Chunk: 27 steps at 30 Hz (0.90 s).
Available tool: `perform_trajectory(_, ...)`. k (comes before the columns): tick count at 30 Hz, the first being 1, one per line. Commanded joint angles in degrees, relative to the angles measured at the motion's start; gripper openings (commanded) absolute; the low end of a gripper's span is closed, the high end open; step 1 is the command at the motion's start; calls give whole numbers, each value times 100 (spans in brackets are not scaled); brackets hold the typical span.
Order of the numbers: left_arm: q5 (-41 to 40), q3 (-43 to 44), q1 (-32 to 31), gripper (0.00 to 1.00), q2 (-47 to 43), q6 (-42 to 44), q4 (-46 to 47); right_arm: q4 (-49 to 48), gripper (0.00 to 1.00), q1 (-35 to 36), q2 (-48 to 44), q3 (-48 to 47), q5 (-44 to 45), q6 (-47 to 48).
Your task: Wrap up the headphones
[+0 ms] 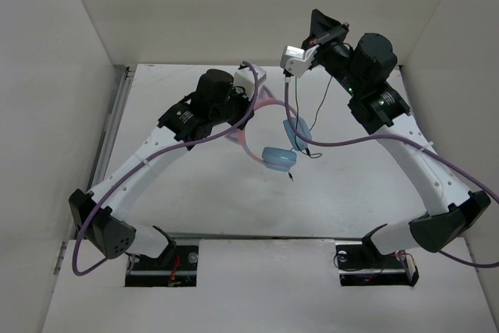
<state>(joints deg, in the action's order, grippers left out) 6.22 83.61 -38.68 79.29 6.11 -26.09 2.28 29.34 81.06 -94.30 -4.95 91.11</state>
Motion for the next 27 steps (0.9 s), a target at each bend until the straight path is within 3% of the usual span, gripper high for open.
perform_trajectory(1, 345, 357, -74, 0, -71, -189, 341, -466, 0, 120, -2, -62, -50, -164)
perform_trajectory(6, 459, 726, -118, 0, -71, -355, 323, -466, 0, 32, 51, 113, -41, -426)
perform_trajectory(13, 758, 1271, 22, 0, -80, -742, 367, -299, 0, -354, 42, 184, -120, -1638)
perform_trajectory(27, 1294, 1307, 725, 0, -185, -2183, 701, 176, 0, -609, 130, -264, -269, -3809)
